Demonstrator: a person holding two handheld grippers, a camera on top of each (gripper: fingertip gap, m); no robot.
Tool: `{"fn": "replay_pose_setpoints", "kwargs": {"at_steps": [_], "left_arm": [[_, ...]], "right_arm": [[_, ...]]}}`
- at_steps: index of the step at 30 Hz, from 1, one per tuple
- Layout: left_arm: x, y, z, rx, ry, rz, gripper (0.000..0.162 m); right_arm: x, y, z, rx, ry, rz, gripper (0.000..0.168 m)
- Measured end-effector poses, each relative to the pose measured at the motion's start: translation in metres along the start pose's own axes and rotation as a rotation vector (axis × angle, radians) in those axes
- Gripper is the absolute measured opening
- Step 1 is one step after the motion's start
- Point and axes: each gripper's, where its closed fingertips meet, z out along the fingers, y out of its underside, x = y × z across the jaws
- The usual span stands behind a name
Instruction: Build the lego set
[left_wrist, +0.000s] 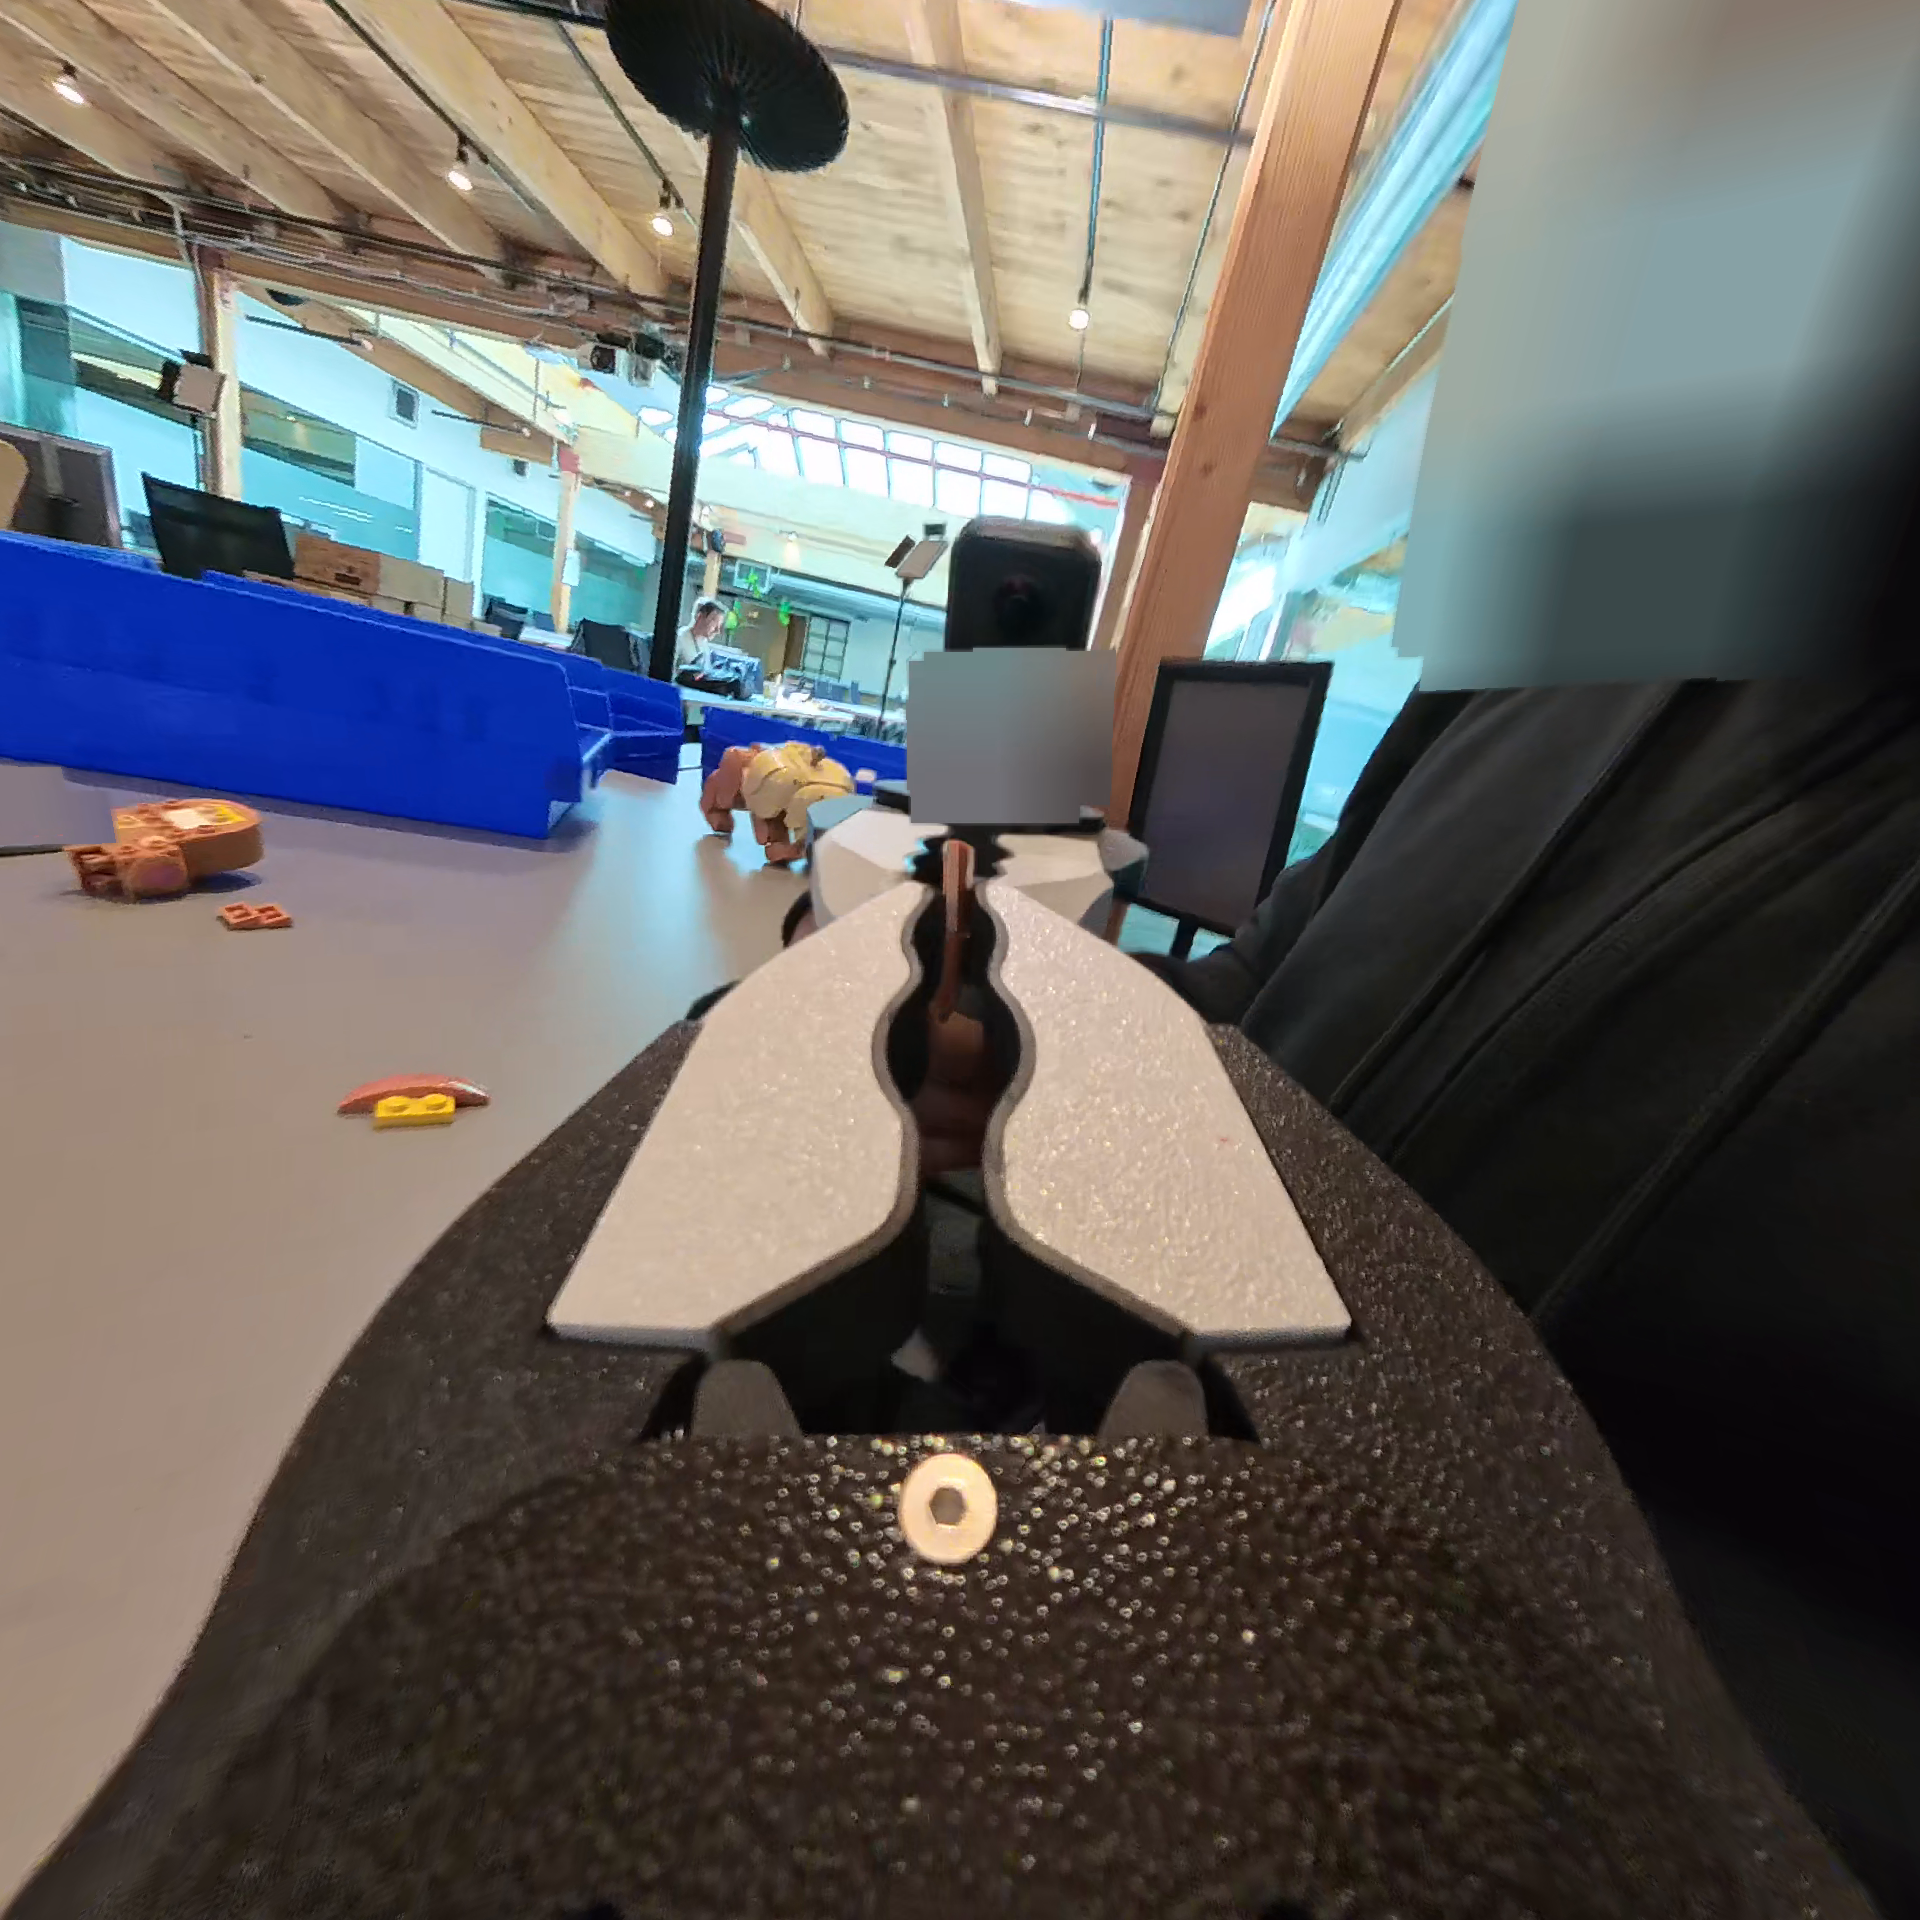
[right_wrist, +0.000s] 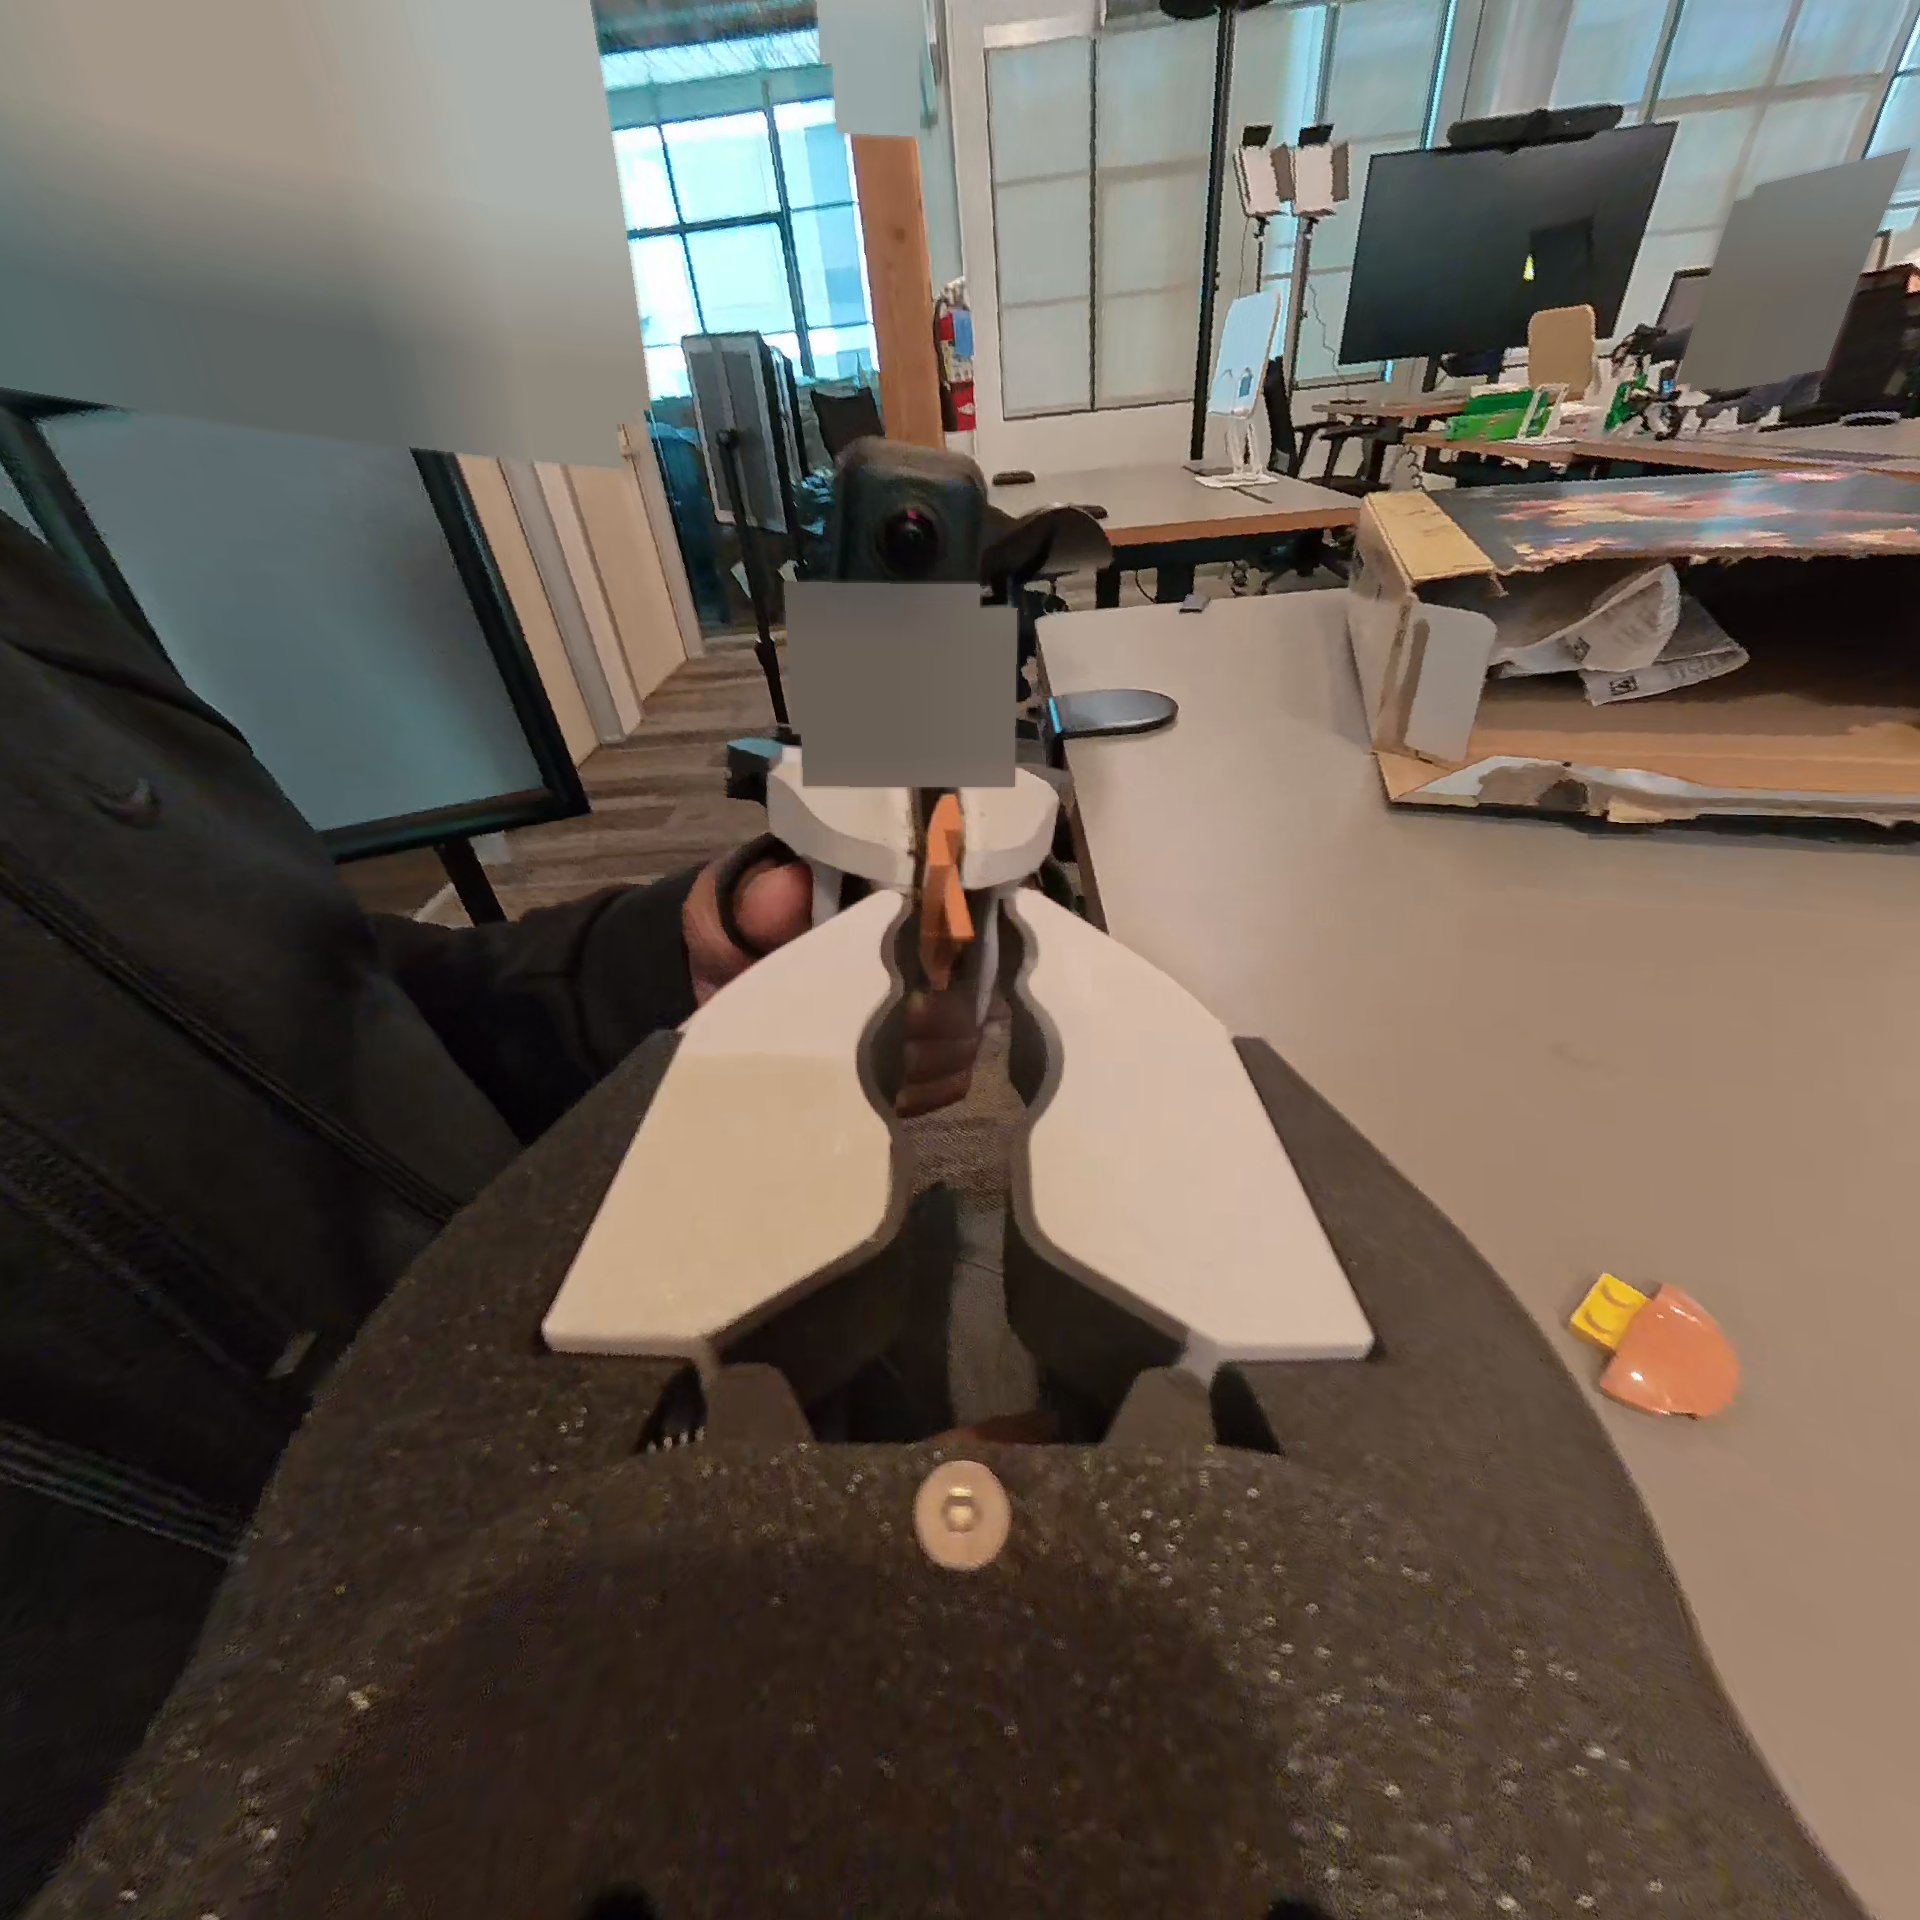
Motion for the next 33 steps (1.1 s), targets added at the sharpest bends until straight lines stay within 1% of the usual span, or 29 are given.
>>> {"fn": "replay_pose_setpoints", "kwargs": {"at_steps": [4,8,13,15,18,20,24,26,29,33], "left_arm": [[0.002,0.0,-0.002,-0.08,-0.053,0.112,0.004],[0.005,0.005,-0.007,-0.285,-0.115,0.275,0.004],[0.007,0.019,-0.008,-0.538,-0.155,0.446,0.004],[0.007,0.025,-0.008,-0.604,-0.158,0.491,0.004],[0.007,0.031,-0.009,-0.665,-0.16,0.537,0.004],[0.007,0.032,-0.008,-0.682,-0.165,0.558,0.004],[0.007,0.031,-0.007,-0.692,-0.176,0.583,0.004],[0.008,0.027,-0.006,-0.658,-0.177,0.58,0.005],[0.011,0.02,-0.005,-0.573,-0.161,0.569,0.013],[0.02,0.015,-0.002,-0.477,-0.097,0.585,0.013]], "right_arm": [[0.002,0.004,-0.007,-0.09,0.041,-0.11,0.027],[0.0,0.006,-0.015,-0.216,0.072,-0.3,0.021],[-0.009,0.021,-0.013,-0.377,0.064,-0.508,0.019],[-0.011,0.024,-0.011,-0.399,0.063,-0.539,0.017],[-0.012,0.022,-0.011,-0.387,0.065,-0.545,0.011],[-0.013,0.023,-0.011,-0.388,0.059,-0.552,0.008],[-0.013,0.022,-0.012,-0.366,0.08,-0.578,0.007],[-0.014,0.018,-0.013,-0.327,0.082,-0.573,0.007],[-0.019,0.008,-0.016,-0.236,0.058,-0.539,0.007],[-0.03,-0.003,-0.019,-0.127,0.02,-0.51,0.007]]}}
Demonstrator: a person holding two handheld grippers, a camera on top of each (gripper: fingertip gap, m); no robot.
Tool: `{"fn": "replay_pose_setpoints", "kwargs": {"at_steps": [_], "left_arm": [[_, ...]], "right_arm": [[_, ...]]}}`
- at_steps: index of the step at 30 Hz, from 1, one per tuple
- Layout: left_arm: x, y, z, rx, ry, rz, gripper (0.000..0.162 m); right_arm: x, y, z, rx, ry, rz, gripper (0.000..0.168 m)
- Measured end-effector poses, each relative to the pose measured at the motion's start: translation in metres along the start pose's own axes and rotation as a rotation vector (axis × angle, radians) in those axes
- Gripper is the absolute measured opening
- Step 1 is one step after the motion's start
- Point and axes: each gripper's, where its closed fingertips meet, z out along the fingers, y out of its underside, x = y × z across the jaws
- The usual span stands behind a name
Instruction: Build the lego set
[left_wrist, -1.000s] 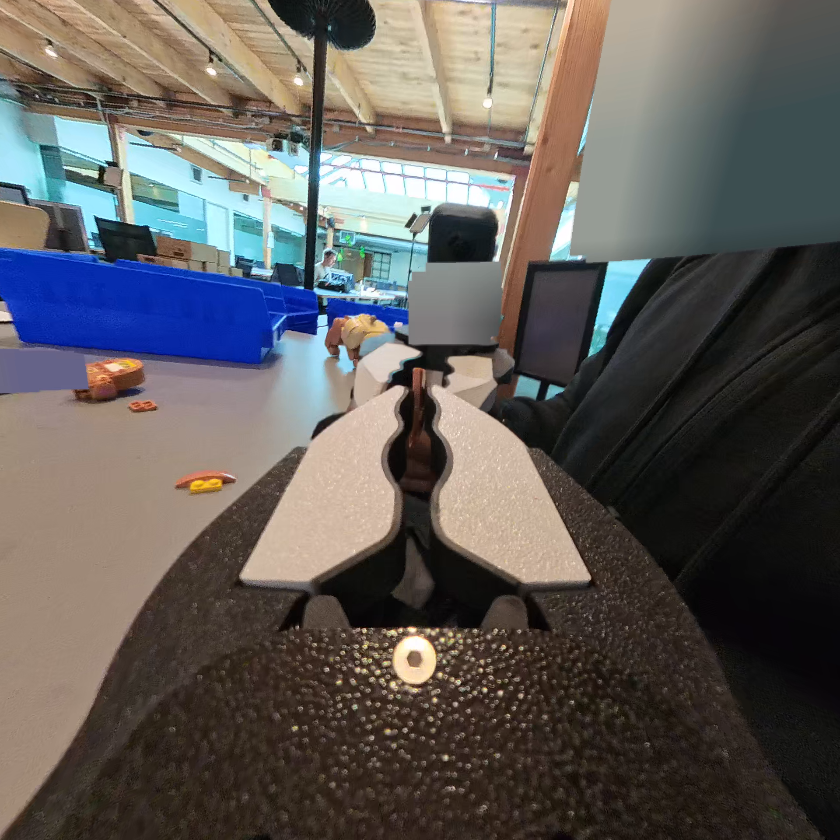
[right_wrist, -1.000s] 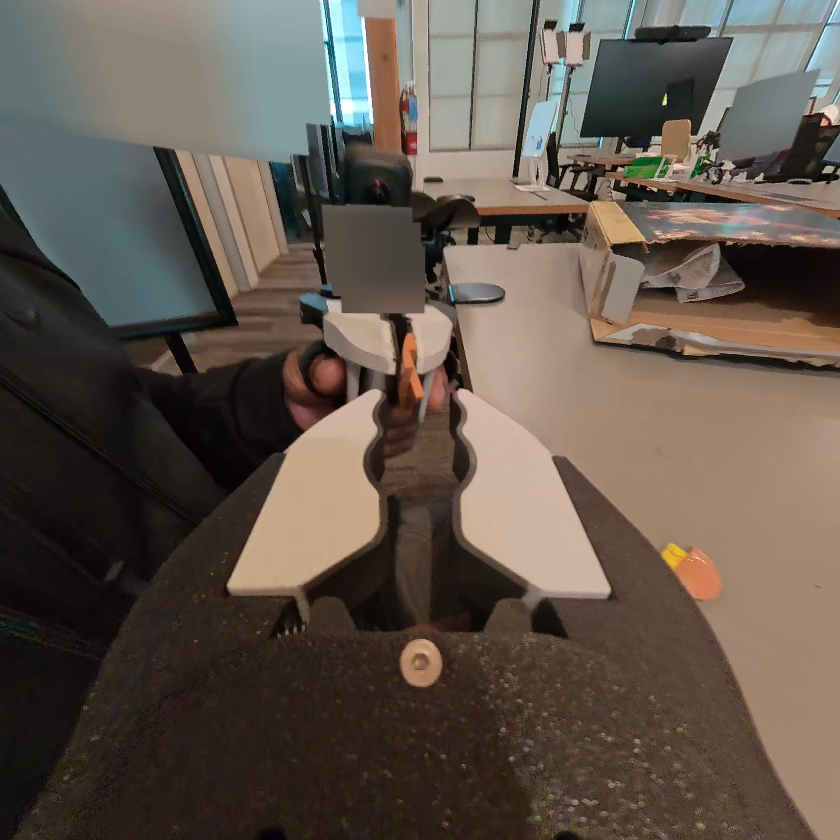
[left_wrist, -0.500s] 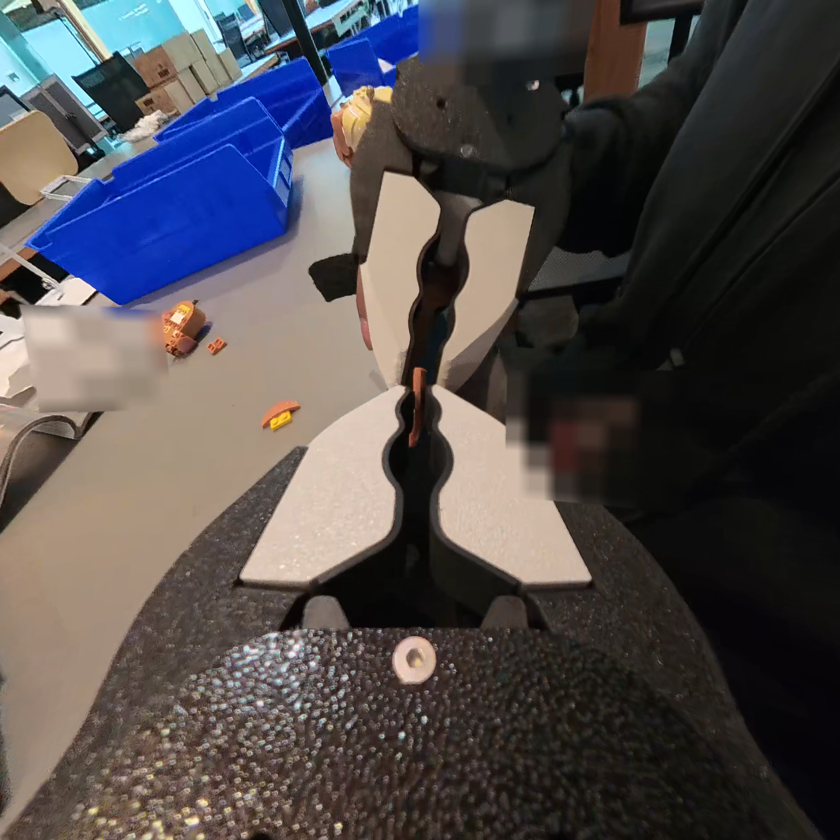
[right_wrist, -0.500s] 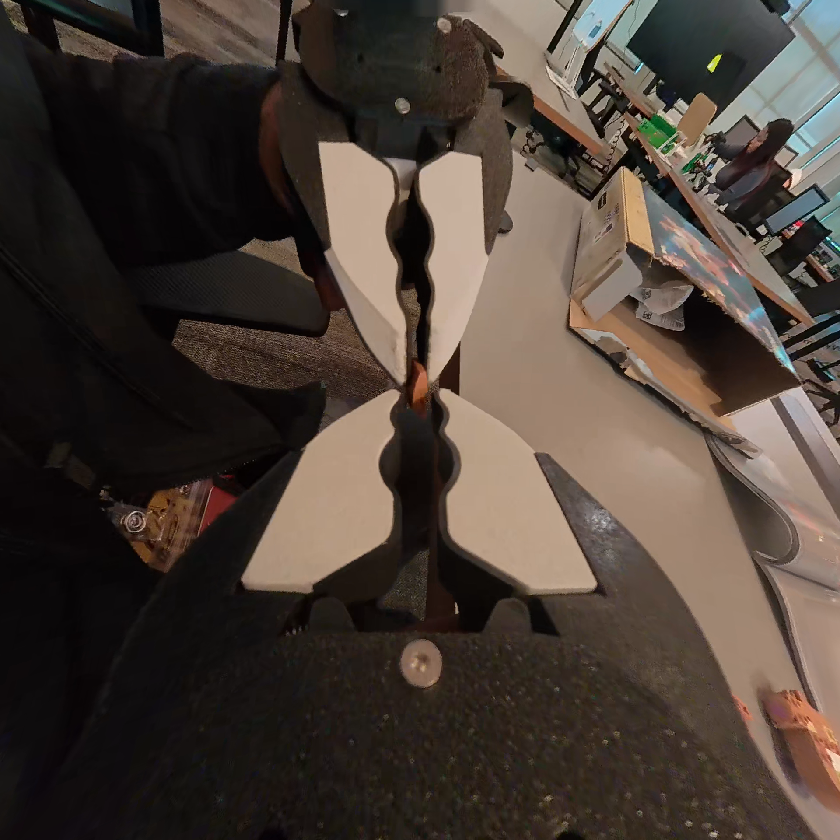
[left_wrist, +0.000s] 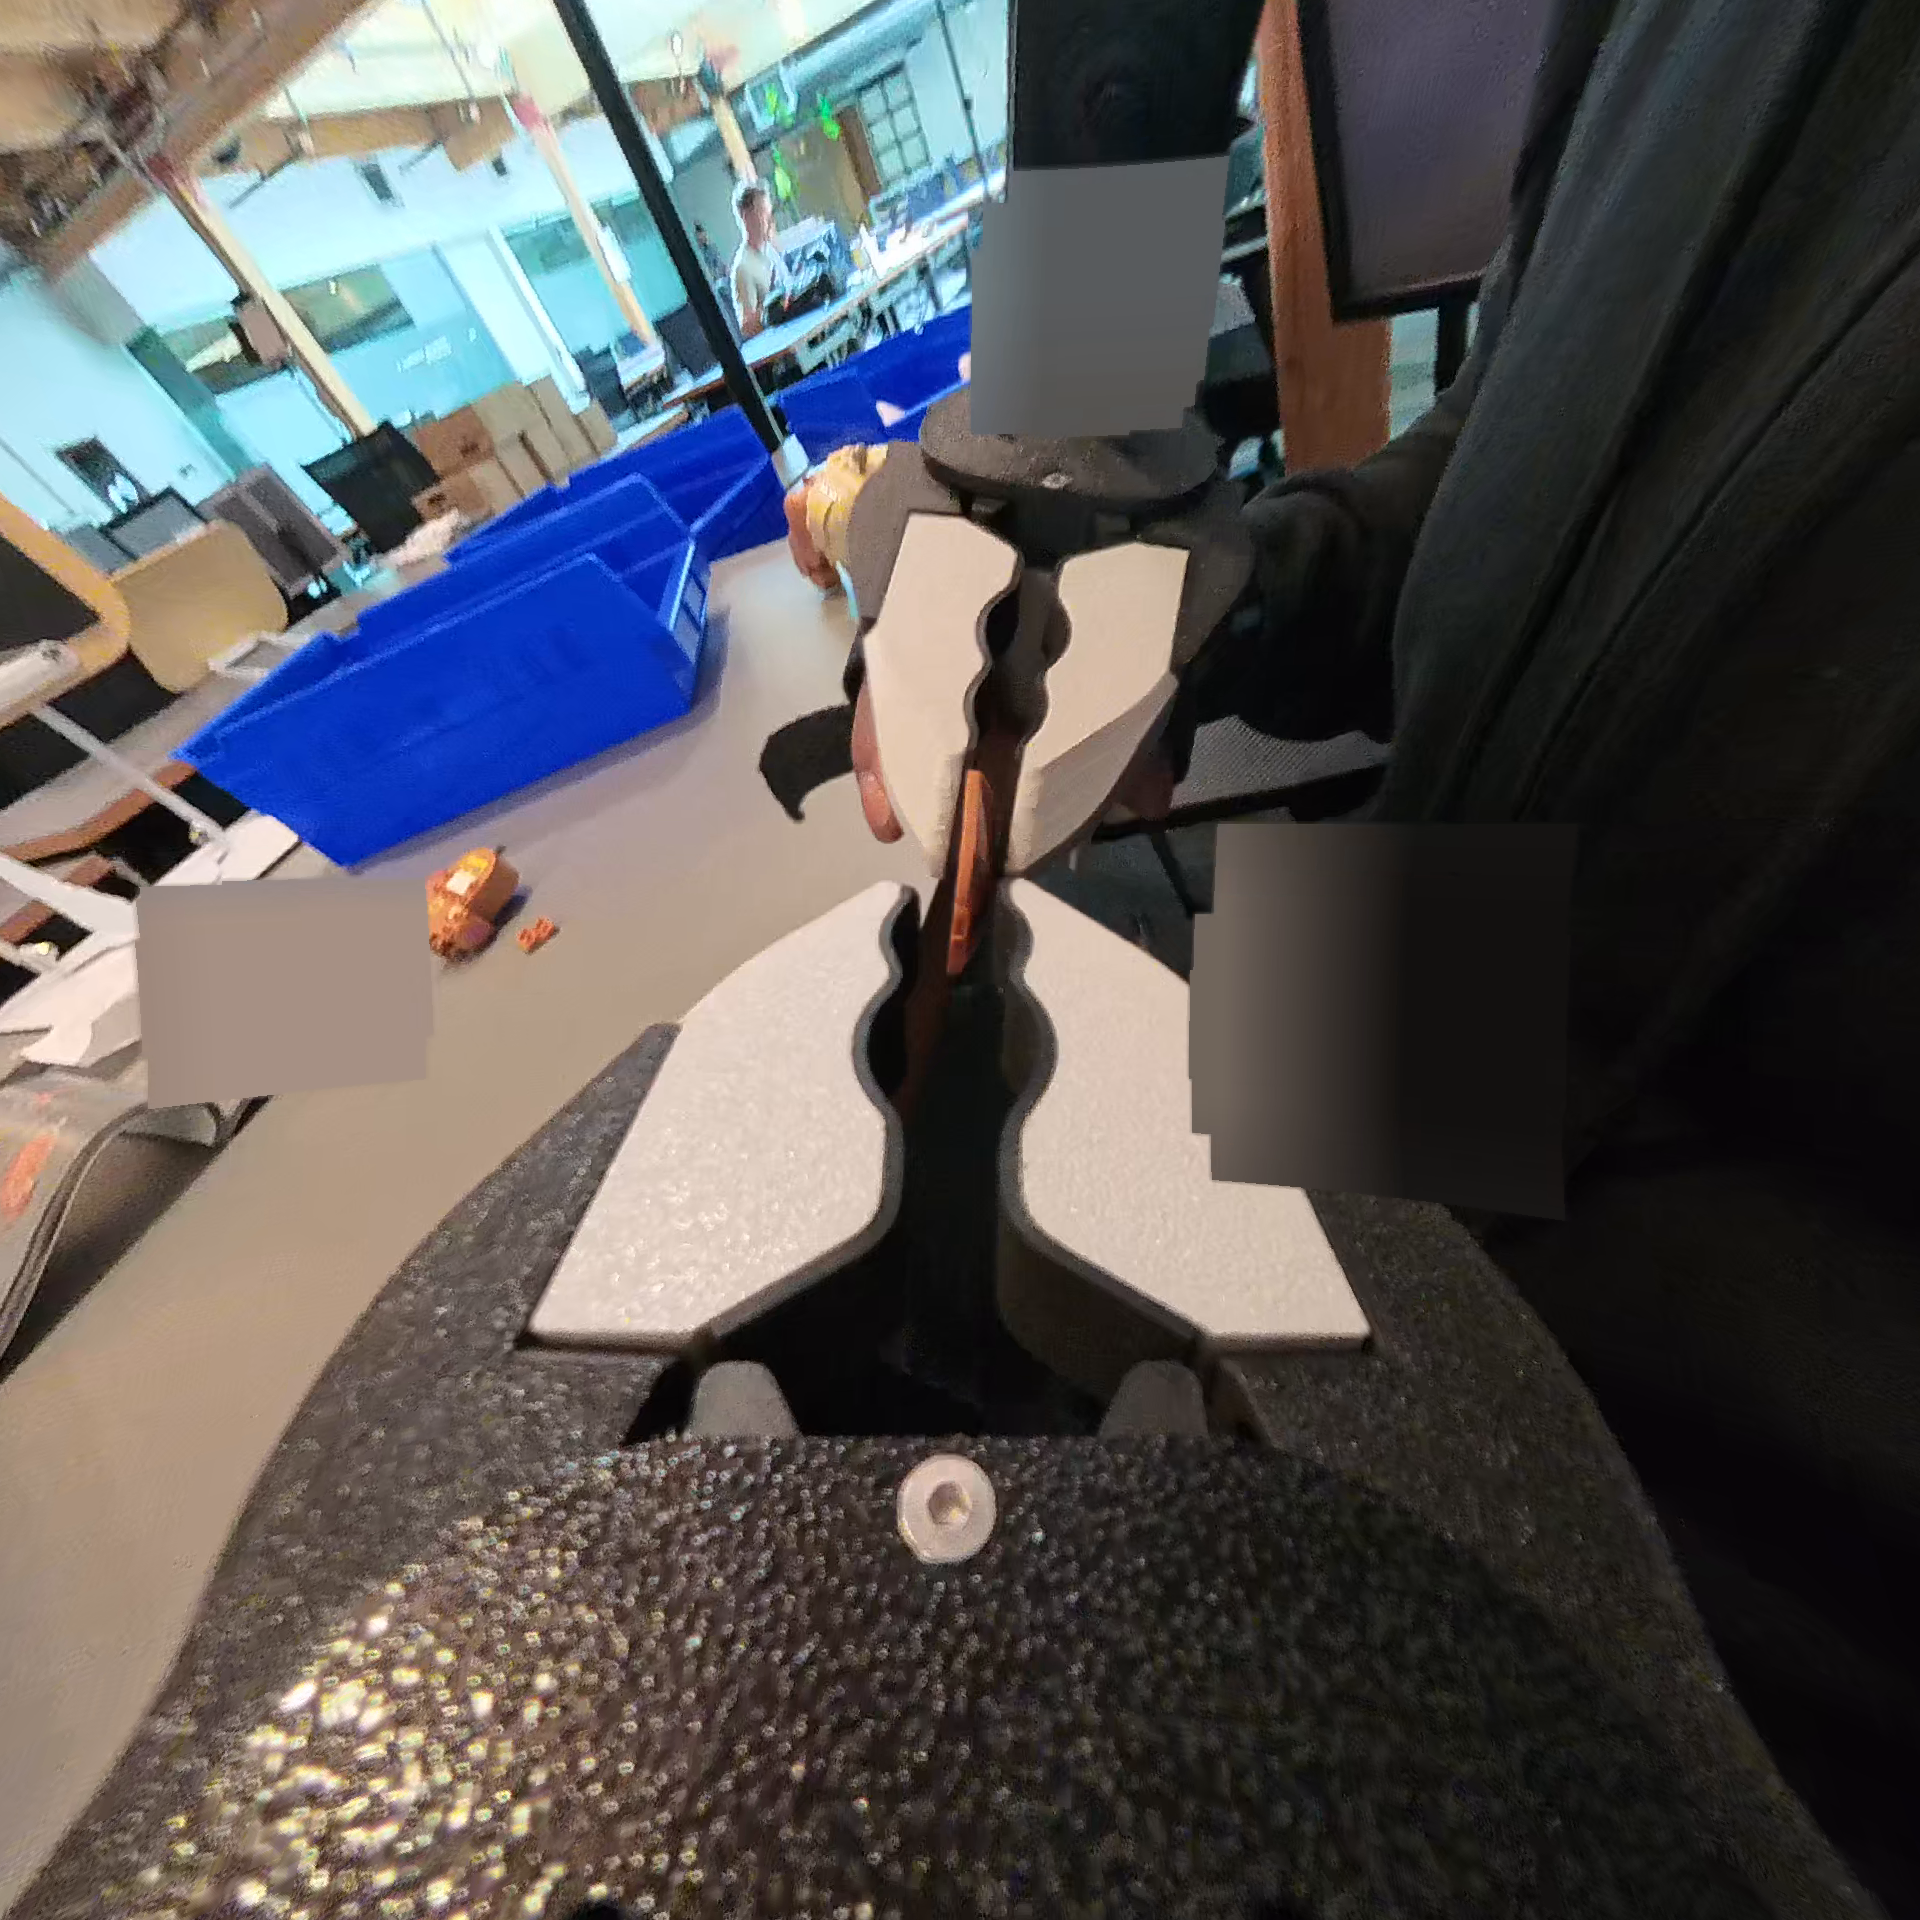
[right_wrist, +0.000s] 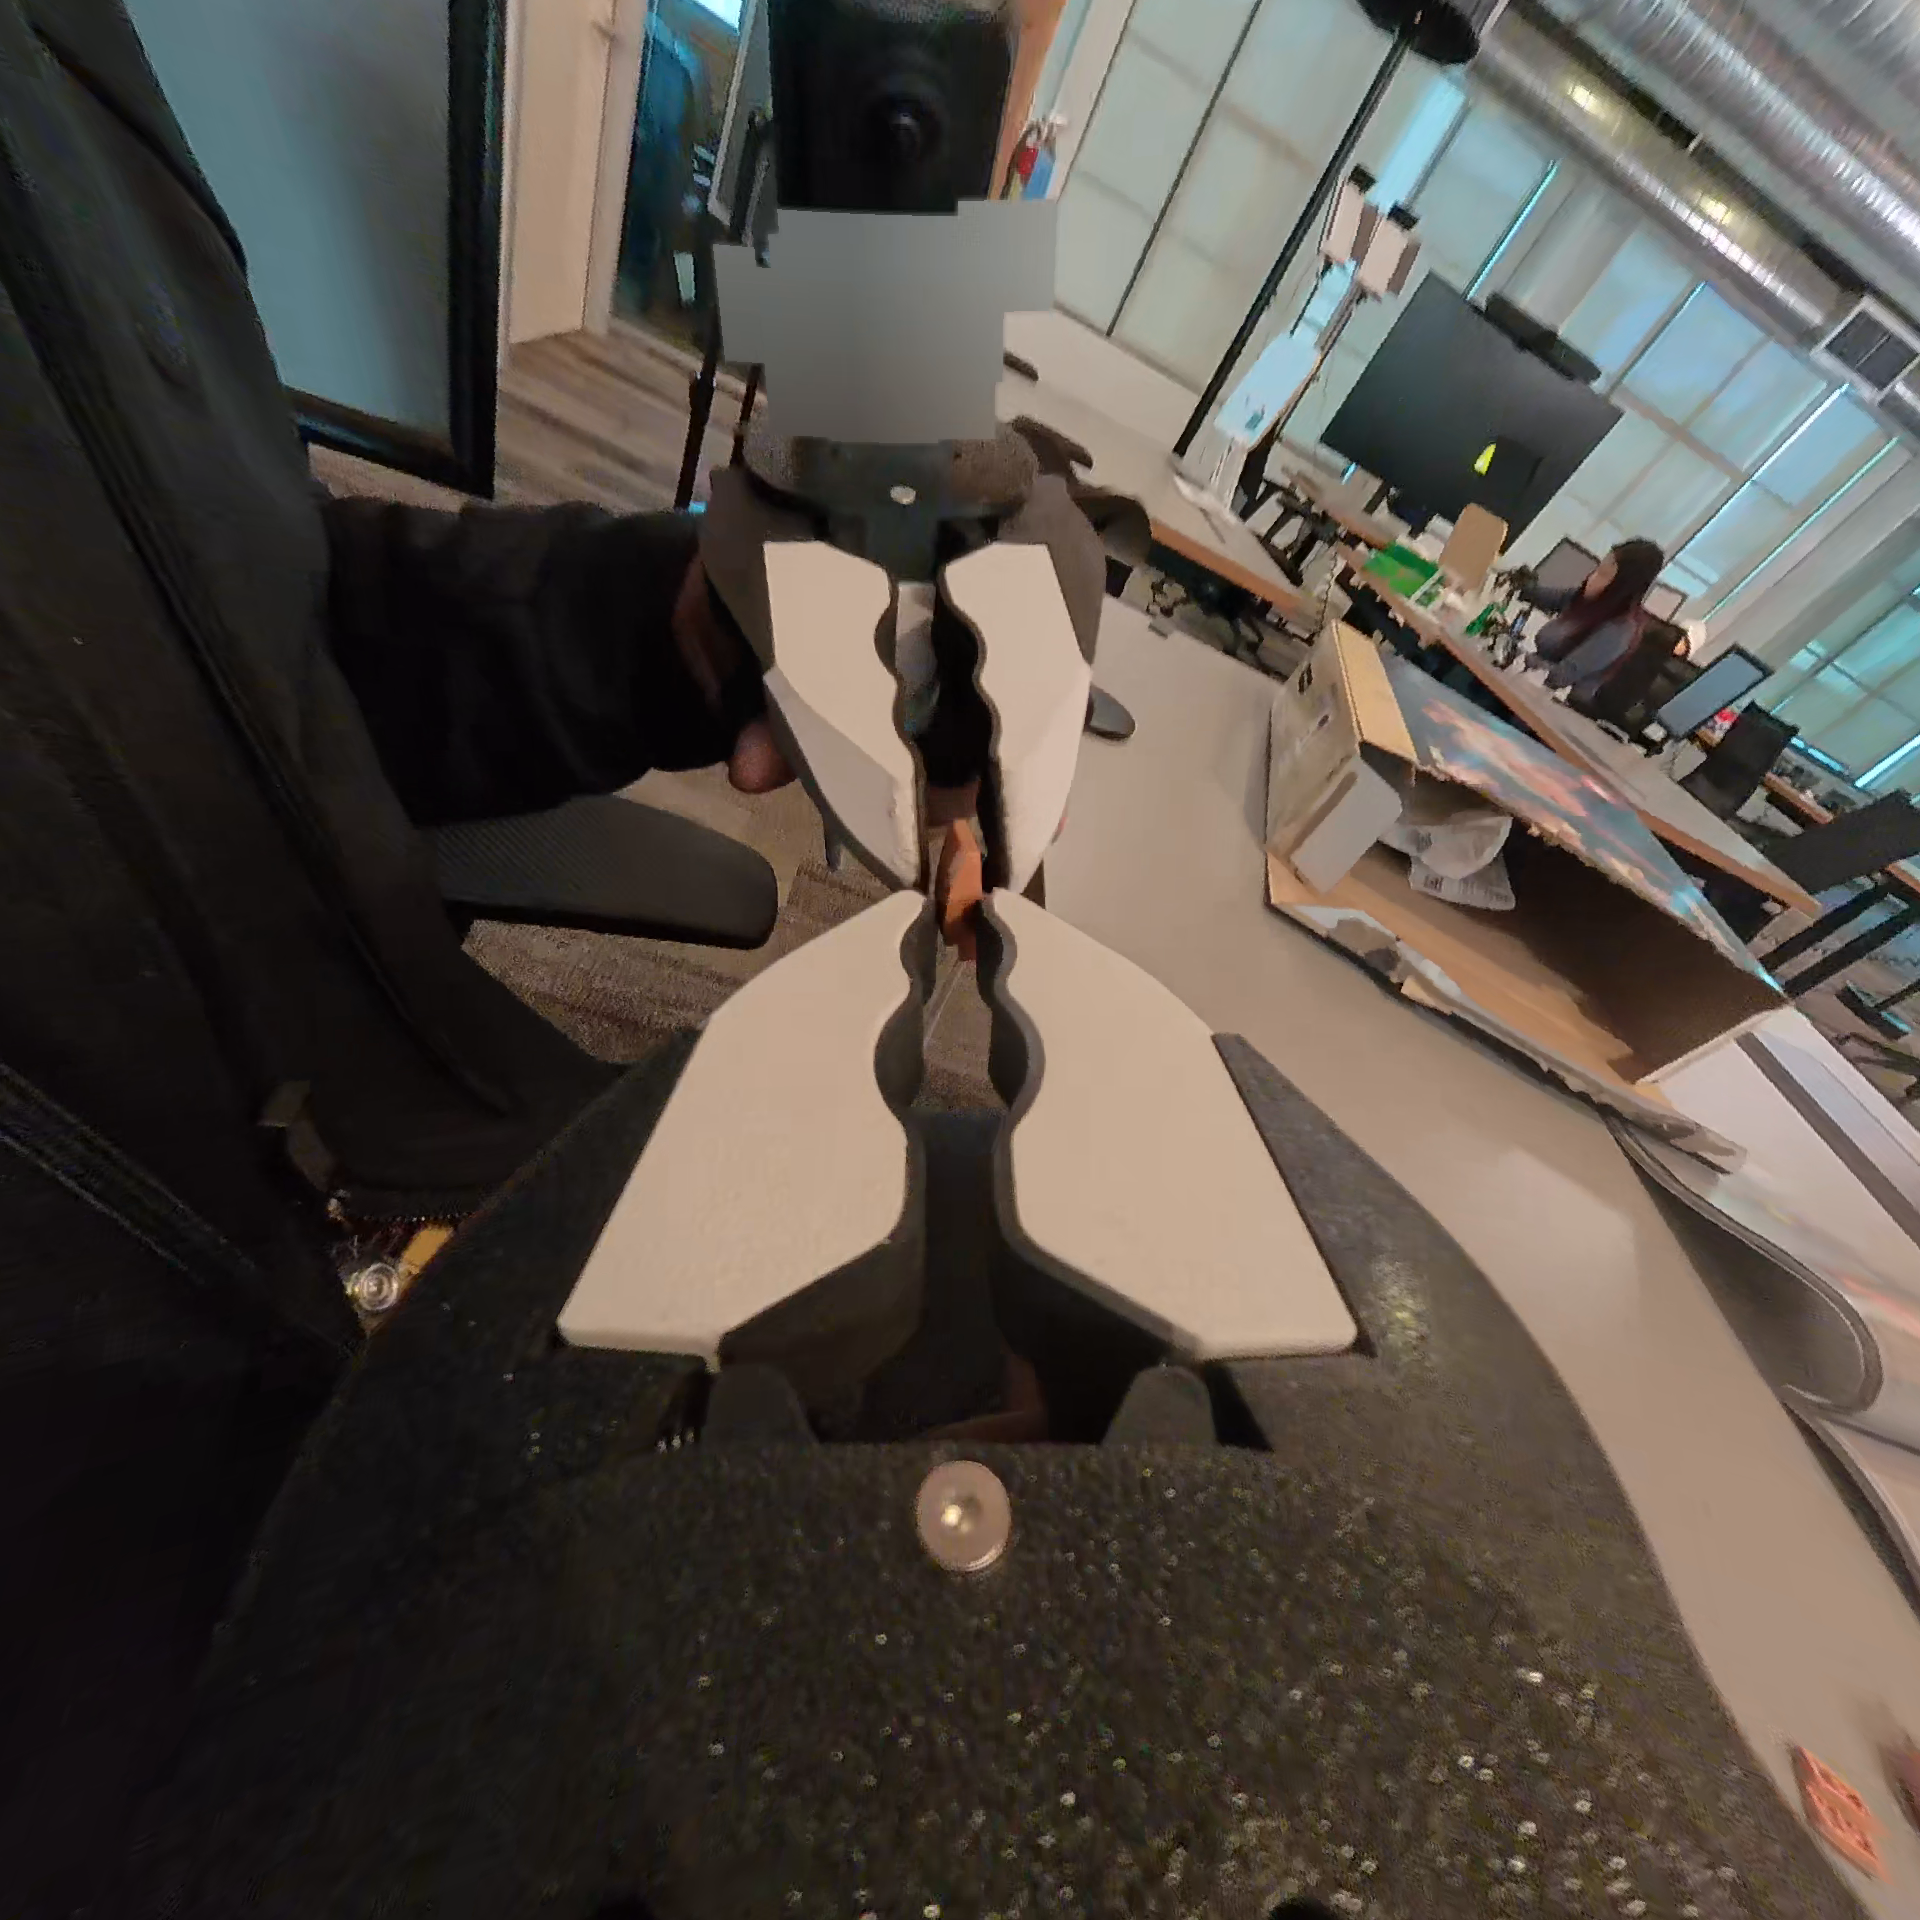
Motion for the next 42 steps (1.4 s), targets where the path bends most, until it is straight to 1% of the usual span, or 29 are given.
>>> {"fn": "replay_pose_setpoints", "kwargs": {"at_steps": [2,4,6,9,11,14,17,21,30,38,42], "left_arm": [[0.003,-0.003,0.0,0.024,0.011,0.019,0.013],[0.008,-0.005,0.001,0.035,0.034,0.051,0.006],[0.01,-0.006,0.0,0.038,0.039,0.074,0.006],[0.009,-0.006,-0.001,0.033,0.017,0.09,0.006],[0.009,-0.009,-0.003,0.044,0.003,0.1,0.006],[0.01,-0.01,-0.004,0.04,0.007,0.11,0.006],[0.012,-0.009,-0.002,0.024,0.01,0.122,0.006],[0.014,-0.014,-0.001,0.053,0.015,0.124,0.006],[0.014,-0.011,0.004,0.046,0.031,0.111,0.006],[0.011,-0.008,0.004,0.045,0.048,0.058,0.005],[0.011,-0.01,0.002,0.053,0.051,0.049,0.005]], "right_arm": [[-0.001,-0.004,0.0,0.026,0.008,-0.016,0.007],[-0.005,-0.006,0.0,0.047,0.005,-0.03,0.007],[-0.007,-0.007,0.0,0.055,0.001,-0.041,0.007],[-0.004,-0.007,-0.002,0.045,0.047,-0.081,0.01],[-0.005,-0.009,-0.005,0.051,0.042,-0.083,0.008],[-0.007,-0.009,-0.007,0.055,0.043,-0.086,0.0],[-0.008,-0.01,-0.007,0.057,0.044,-0.091,0.0],[-0.009,-0.009,-0.006,0.071,0.046,-0.084,0.0],[-0.009,-0.008,-0.005,0.088,0.047,-0.064,0.0],[-0.005,-0.003,-0.004,0.068,0.062,-0.051,0.0],[-0.001,-0.002,-0.005,0.06,0.03,0.037,0.002]]}}
